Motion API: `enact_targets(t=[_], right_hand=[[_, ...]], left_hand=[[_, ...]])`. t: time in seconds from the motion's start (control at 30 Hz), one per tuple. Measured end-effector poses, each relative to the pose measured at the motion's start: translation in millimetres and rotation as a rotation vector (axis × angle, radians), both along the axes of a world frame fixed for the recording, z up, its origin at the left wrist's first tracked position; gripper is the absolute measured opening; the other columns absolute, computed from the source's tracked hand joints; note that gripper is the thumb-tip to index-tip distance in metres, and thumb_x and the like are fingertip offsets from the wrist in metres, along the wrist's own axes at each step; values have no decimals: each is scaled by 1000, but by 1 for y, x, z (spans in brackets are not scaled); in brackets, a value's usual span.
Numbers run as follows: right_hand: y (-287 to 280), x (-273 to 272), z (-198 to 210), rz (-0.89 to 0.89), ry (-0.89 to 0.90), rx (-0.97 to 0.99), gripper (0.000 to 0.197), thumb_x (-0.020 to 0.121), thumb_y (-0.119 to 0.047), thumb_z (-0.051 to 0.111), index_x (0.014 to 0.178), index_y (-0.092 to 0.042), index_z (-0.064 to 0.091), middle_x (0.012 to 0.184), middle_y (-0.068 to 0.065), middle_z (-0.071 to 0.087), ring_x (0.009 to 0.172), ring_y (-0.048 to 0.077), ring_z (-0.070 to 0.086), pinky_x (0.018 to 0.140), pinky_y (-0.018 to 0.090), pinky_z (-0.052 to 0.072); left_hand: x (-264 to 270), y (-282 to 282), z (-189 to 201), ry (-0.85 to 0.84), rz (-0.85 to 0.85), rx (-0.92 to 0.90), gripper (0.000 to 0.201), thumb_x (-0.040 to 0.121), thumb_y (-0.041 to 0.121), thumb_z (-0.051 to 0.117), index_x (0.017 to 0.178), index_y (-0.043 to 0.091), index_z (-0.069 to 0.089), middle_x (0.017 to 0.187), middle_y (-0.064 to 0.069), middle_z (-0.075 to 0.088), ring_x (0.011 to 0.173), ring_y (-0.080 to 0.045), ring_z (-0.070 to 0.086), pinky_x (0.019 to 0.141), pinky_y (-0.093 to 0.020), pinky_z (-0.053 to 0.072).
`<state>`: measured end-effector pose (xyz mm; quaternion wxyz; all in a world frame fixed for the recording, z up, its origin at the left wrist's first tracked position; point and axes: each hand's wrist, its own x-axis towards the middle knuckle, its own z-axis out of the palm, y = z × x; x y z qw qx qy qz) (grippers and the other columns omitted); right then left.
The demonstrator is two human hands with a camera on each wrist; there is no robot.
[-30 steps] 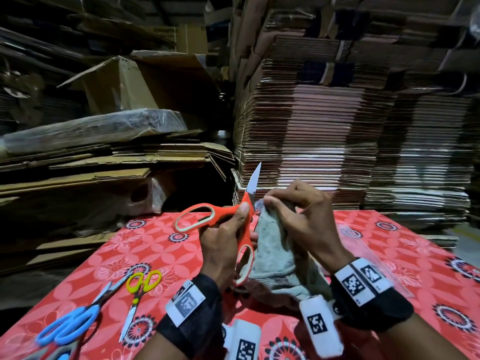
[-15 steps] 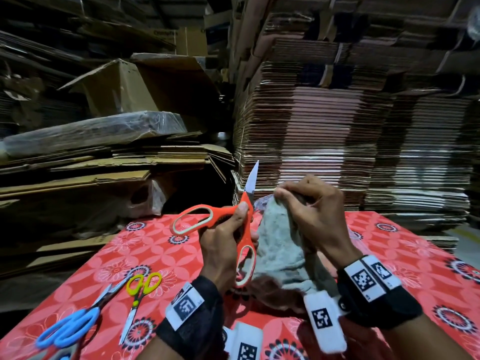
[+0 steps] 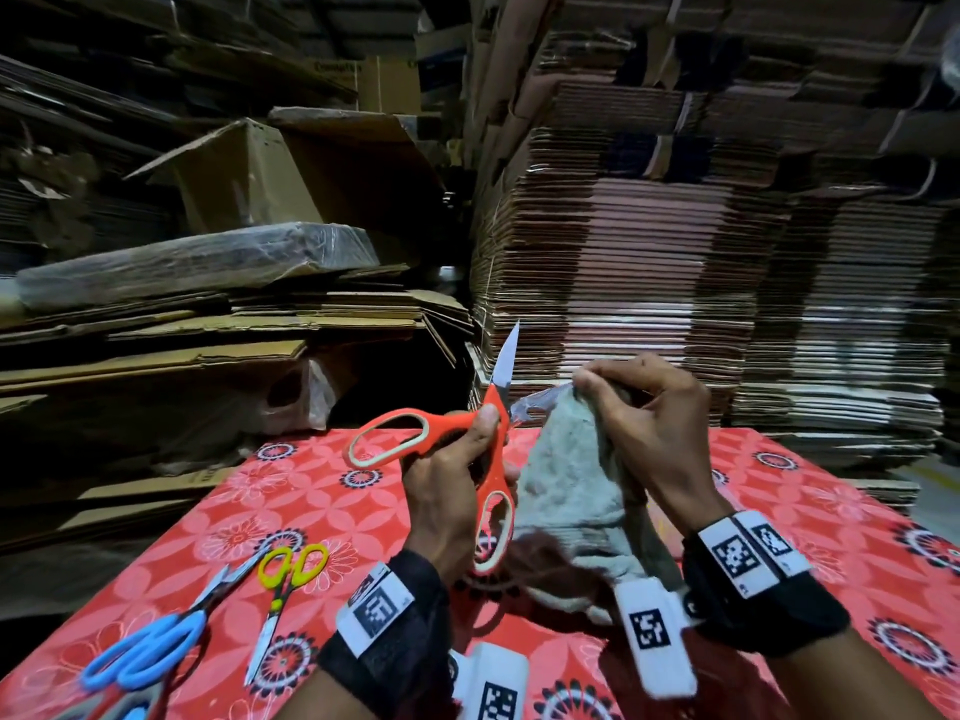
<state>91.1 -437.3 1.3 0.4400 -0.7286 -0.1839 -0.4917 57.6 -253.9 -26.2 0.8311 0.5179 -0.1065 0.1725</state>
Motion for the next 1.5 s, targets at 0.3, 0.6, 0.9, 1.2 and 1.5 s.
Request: enact_targets(t=[0.3,0.6,0.9,1.2,1.5], right_hand=[[3,8,-7,58,123,7,26,84,-10,81,75,-34,77,71,-22,73,72,-2,68,65,17,50],[4,0,1,154,62,145,31,83,2,79,99,-25,78,82,-14,77,78,1,72,76,15,55],[37,-16,-13,43,-174,-160,18,80,-2,83,91,-17,81,89,-8,75,84,6,70,73,21,53],[56,-21,-23,179,-60,-199,12,94,-15,73,95,-16,84,92,-10,75,89,1,71,79,15,52],[56,-21,-22,195,-39,-275,26,79,-4,88,101,-17,84,97,-10,77,90,-2,71,79,13,54]], left_hand=[[-4,-4,1,-55,-49,62,40,77,52,83,62,15,75,63,-19,68,59,-28,61,66,-38,49],[12,7,-1,138,16,-190,38,95,36,72,60,21,76,53,-8,62,43,-21,55,61,-34,46],[8,1,-9,220,76,-144,61,96,58,62,52,16,64,49,-11,55,40,-21,51,44,-25,45],[10,9,-8,256,257,-154,77,94,79,44,49,18,55,53,-9,59,53,-25,58,68,-42,52],[15,14,-11,190,298,-91,88,64,105,41,63,17,48,59,-8,53,59,-23,52,71,-45,53]])
